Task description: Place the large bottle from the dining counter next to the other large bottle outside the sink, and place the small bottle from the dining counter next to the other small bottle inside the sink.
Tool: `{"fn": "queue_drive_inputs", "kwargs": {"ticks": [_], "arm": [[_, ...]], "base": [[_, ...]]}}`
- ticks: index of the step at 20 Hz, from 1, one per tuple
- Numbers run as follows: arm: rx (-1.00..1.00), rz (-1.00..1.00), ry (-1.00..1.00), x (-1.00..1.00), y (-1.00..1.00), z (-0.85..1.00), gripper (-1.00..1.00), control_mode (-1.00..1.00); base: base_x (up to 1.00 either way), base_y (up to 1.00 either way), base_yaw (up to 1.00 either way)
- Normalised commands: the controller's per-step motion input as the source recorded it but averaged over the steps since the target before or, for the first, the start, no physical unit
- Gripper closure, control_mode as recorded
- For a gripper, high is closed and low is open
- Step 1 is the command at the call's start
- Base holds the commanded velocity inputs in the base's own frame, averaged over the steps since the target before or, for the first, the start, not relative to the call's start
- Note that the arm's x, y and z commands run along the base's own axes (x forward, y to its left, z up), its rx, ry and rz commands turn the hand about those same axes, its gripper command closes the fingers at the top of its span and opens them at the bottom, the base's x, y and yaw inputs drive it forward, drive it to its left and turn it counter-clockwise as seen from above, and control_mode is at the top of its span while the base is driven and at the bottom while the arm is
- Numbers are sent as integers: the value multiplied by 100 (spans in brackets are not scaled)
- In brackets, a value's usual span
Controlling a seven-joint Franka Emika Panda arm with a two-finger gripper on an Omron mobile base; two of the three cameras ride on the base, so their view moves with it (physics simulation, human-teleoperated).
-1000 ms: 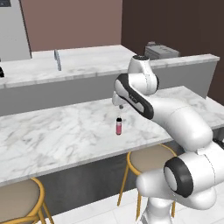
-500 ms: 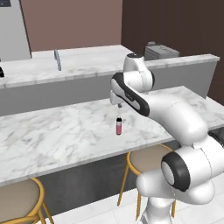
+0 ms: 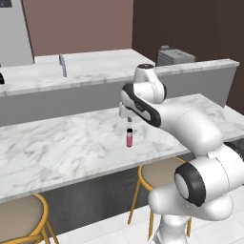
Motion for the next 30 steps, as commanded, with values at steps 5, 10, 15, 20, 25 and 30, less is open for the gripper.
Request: {"fn": "queue_drive_inputs", "kwargs": {"ticks": [5,10,15,20,25,30], "arm": [[9,-7,0,0,-1,-47,-100,-100],[7,-6,-1,0,-4,-24,-100,-100],[0,-4,0,0,-6,-1,-100,-100],[-1,-2,0,0,-3,30,-100,-100],[-1,-1,0,12,0,9,-100,-100],[0,0,-1,27,0,0,-100,-100]], "base": [[0,0,0],[0,0,0],[0,0,0],[0,0,0],[0,0,0],[0,0,0]]}}
